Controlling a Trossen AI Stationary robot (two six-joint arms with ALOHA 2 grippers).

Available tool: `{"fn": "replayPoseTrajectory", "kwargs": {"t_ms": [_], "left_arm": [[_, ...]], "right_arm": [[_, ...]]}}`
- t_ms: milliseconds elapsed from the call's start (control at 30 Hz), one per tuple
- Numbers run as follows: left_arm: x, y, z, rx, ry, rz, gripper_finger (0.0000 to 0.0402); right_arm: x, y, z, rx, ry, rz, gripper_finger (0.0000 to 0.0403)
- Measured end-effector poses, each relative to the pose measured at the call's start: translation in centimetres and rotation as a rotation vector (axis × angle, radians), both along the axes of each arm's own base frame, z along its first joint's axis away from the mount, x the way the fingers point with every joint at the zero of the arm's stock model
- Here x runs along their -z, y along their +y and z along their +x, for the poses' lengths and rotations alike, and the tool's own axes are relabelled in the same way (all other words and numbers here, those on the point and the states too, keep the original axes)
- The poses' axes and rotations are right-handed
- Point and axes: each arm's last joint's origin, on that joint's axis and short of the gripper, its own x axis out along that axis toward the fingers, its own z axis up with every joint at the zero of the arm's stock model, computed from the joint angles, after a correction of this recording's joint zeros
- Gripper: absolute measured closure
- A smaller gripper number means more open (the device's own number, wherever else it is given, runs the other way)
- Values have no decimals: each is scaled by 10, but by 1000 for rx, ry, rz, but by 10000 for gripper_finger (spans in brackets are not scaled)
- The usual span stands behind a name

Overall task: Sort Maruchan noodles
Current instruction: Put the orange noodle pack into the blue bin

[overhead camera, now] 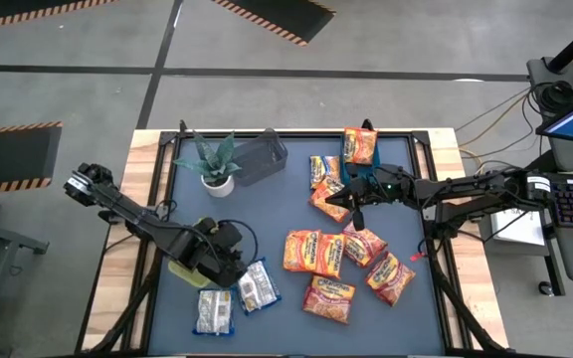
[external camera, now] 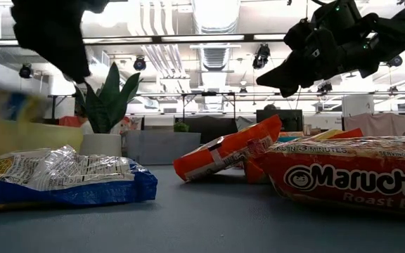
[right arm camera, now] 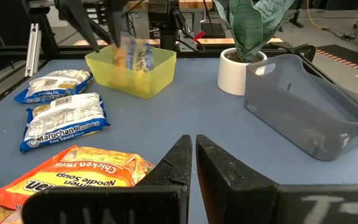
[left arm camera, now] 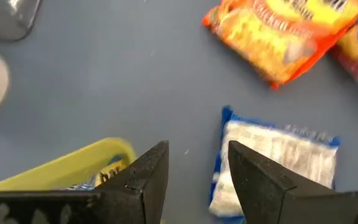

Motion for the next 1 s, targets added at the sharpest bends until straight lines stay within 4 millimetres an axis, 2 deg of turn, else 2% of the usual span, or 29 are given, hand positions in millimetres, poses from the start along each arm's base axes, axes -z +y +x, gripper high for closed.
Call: {"fn": "replayPoseTrajectory", "kwargs": {"t_ms": [133,267,767,900,1000], "left_arm": [[-15,5,-11,-51,110,36,253],[-19,10,-20,-107,186,78,253],[15,15,-34,-295,288,2,253],[15,15,-31,-279,235,38,253],[14,13,-25,-204,195,40,253]], "right_arm": [[0,0,0,0,0,0,390],[0,0,0,0,1,0,390],[1,0,0,-3,7,-9,390],[1,0,0,-3,7,-9,390],[1,0,0,-2,7,-4,390]]}}
